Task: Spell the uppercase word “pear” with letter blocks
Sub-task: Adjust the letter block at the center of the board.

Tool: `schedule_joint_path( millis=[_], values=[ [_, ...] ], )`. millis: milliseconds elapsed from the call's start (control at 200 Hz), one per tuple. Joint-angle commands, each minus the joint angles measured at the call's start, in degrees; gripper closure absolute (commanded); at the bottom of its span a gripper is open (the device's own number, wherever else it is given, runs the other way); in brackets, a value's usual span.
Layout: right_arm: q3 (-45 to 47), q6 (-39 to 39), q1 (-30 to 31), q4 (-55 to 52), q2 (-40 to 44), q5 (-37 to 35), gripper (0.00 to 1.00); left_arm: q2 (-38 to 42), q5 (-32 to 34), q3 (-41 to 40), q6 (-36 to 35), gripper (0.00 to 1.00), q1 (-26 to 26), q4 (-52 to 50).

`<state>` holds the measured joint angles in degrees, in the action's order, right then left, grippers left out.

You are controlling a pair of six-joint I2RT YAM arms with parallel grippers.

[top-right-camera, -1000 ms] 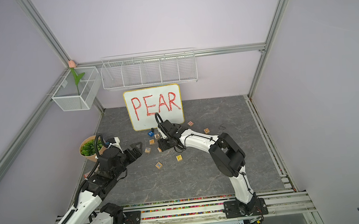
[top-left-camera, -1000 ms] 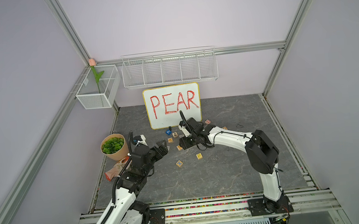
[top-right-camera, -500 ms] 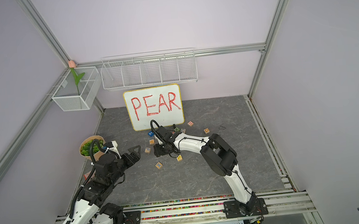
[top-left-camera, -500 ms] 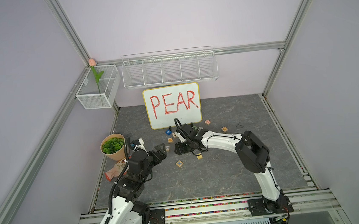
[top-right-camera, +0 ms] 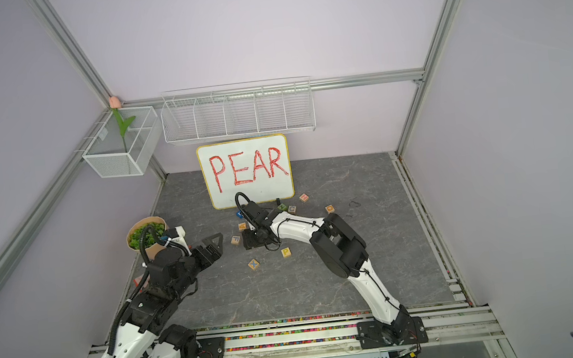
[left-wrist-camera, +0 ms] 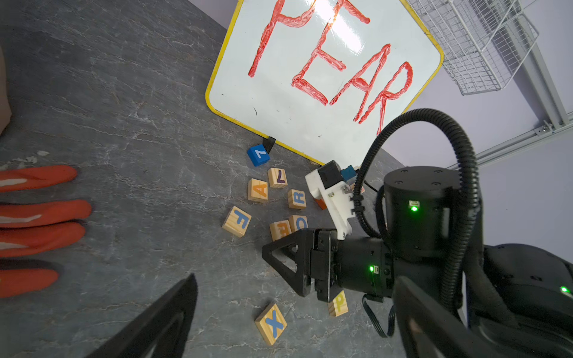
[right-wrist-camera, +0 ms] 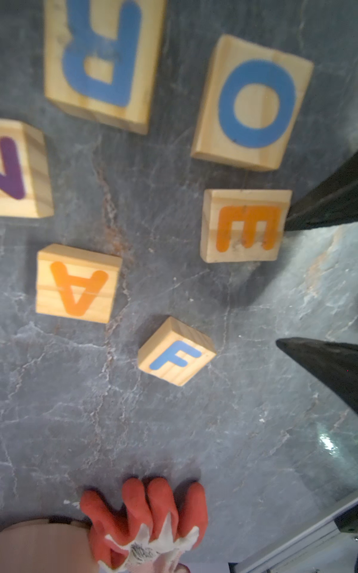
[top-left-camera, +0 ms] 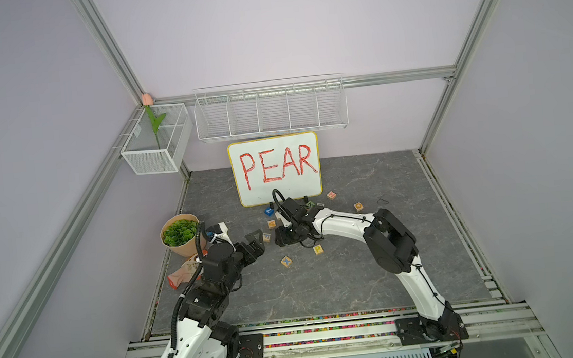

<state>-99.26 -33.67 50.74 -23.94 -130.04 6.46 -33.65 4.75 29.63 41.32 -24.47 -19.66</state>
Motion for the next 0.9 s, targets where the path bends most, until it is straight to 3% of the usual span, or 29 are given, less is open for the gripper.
schedule_joint_path(
  millis=[0, 485, 895],
  values=[
    [-2.2, 1.2, 0.2, -3.3, -2.2, -3.5, 0.42, 0.5, 1.5, -0.9, -0.4, 0.01, 0.3, -1.3],
    [-9.4, 3.9, -0.2, -4.9, -7.9, -9.4, 0.4, -0.4, 1.9, -0.9, -0.2, 0.01, 0.3, -1.4],
    [-10.3, 6.5, 0.0, -2.9, -10.6, -14.2, 0.41, -0.6, 2.1, -0.9, -0.3, 0.01, 0.2, -1.3]
  ],
)
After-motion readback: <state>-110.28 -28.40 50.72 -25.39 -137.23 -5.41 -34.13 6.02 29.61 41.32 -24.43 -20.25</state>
